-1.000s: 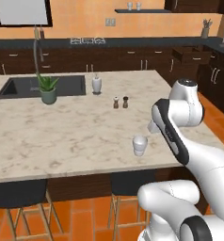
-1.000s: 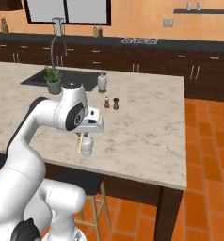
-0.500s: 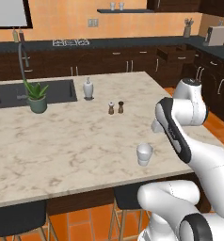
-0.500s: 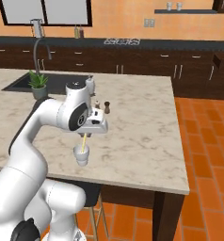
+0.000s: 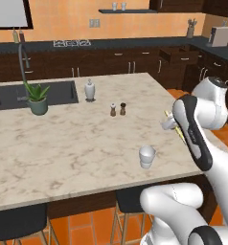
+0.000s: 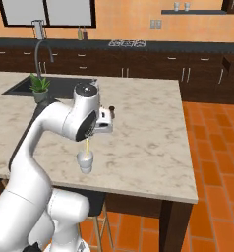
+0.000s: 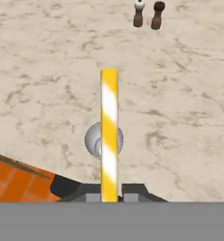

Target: Take a straw from the drawer in front and place it inside the glass cup on the dining counter.

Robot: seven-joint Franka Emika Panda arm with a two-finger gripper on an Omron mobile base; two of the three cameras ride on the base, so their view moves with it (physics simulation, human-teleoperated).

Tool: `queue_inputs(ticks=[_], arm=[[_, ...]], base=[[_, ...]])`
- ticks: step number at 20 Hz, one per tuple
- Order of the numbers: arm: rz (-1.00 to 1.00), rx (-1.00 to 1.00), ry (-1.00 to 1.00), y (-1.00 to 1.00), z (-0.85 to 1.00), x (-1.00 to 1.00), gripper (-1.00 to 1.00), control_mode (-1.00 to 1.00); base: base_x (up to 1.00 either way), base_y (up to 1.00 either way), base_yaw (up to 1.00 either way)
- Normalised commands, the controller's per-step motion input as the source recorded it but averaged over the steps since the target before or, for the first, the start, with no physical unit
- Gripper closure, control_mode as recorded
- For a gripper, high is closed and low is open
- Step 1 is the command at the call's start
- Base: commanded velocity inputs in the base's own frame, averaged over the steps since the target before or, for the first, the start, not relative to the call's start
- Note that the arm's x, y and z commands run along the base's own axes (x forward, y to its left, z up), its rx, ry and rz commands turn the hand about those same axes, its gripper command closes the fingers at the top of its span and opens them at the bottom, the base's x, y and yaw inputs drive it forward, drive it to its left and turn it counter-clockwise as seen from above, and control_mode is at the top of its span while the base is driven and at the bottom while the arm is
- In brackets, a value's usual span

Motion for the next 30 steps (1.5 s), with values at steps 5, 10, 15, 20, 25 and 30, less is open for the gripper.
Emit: queue_inputs(ticks=[5,10,15,20,25,30], arm=[[0.36,0.26,-0.30,-0.05,0.23,-0.01,1.00,-1.00],[0.34,0.24,-0.27,0.00,0.17,0.00,1.00,-1.00],[0.31,0.16,-0.23,0.25,0.05,0.00,1.00,-1.00],[0.22,0.11,-0.19,0.46,0.00,0.00,1.00,-1.00],[0.05,0.07,-0.05,0.35,0.00,0.00,1.00,-1.00],[0.00,0.09,0.03,0.23,-0.04,0.01,1.00,-1.00]], base=[[0.00,0.00,0.00],[0.00,0.00,0.00],[0.00,0.00,0.00],[0.00,0.00,0.00],[0.00,0.00,0.00],[0.00,0.00,0.00]])
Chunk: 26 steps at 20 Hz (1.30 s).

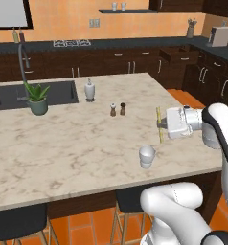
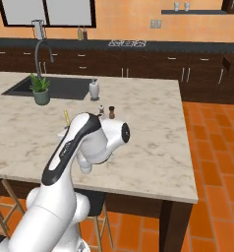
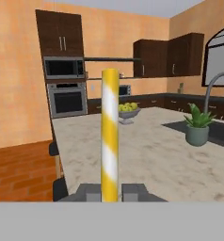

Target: Take a straw from the drawer in front and place it inside the glass cup on the dining counter.

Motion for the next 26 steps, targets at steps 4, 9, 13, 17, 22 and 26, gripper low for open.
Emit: queue_inputs(ticks=[4,9,13,17,22,26], arm=[[0.00,0.05,0.04,0.02,-0.21,0.06,1.00,-1.00],[0.00,0.03,0.06,0.00,-0.40,0.08,1.00,-1.00],[0.00,0.03,0.04,0.00,-0.26,0.18,1.00,-1.00],[0.00,0.02,0.04,0.00,-0.20,0.27,1.00,-1.00],[0.00,0.01,0.02,0.00,-0.15,0.39,1.00,-1.00],[0.00,0.00,0.02,0.00,-0.18,0.36,1.00,-1.00]], base=[[0.00,0.00,0.00],[0.00,0.00,0.00],[0.00,0.00,0.00],[0.00,0.00,0.00],[0.00,0.00,0.00],[0.00,0.00,0.00]])
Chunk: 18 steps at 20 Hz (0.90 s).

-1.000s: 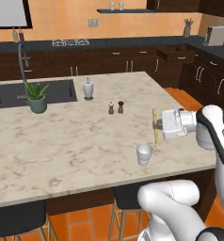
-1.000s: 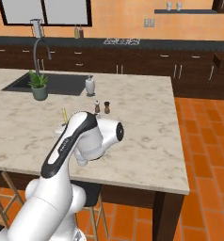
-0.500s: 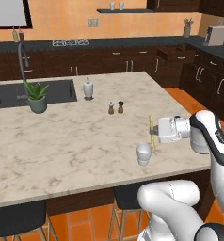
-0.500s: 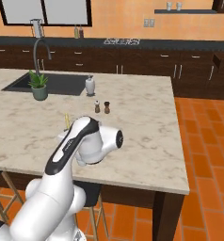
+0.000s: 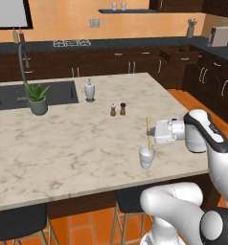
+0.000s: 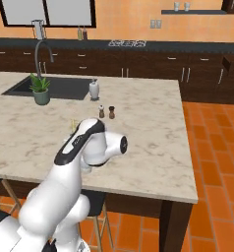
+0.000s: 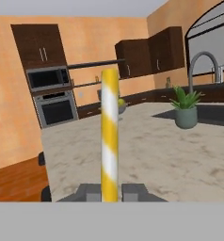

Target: Take a straw from the drawer in front and place it inside the glass cup on the dining counter.

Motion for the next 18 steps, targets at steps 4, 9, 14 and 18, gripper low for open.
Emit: queue_inputs(ticks=[4,9,14,18], arm=[[0.00,0.00,0.00,0.00,-0.19,0.27,1.00,-1.00],[0.00,0.00,0.00,0.00,-0.16,0.29,1.00,-1.00],[0.00,0.00,0.00,-0.08,-0.23,0.21,1.00,-1.00],[0.00,0.00,0.00,-0.11,-0.28,0.18,1.00,-1.00]], base=[[0.00,0.00,0.00],[0.00,0.00,0.00],[0.00,0.00,0.00],[0.00,0.00,0.00]])
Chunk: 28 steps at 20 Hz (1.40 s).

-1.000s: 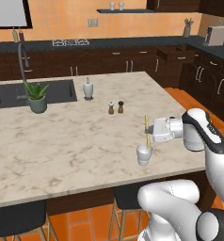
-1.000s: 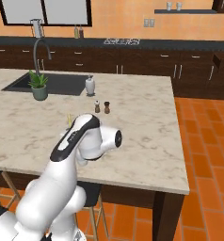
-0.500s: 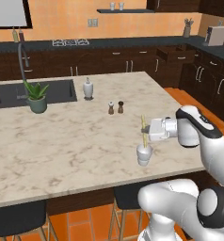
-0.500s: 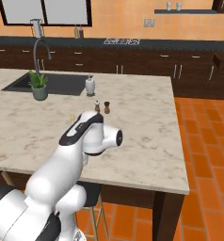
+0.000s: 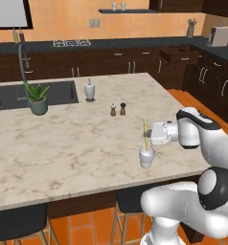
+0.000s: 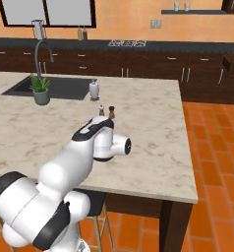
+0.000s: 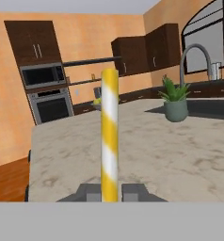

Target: Take a straw from the drawer in front and place it inside the glass cup on the dining counter.

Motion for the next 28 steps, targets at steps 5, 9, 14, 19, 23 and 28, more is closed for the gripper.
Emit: queue_inputs(ticks=[5,9,14,19,23,28], arm=[[0.00,0.00,0.00,-0.01,-0.28,0.20,1.00,-1.00],[0.00,0.00,0.00,0.00,-0.30,0.24,1.00,-1.00],[0.00,0.00,0.00,0.00,-0.20,0.35,1.00,-1.00],[0.00,0.00,0.00,0.00,-0.19,0.25,1.00,-1.00],[0.00,0.00,0.00,-0.04,-0.30,-0.32,1.00,-1.00],[0.00,0.00,0.00,-0.05,-0.22,-0.51,1.00,-1.00]], base=[[0.00,0.00,0.00],[0.00,0.00,0.00],[0.00,0.00,0.00],[0.00,0.00,0.00],[0.00,0.00,0.00],[0.00,0.00,0.00]])
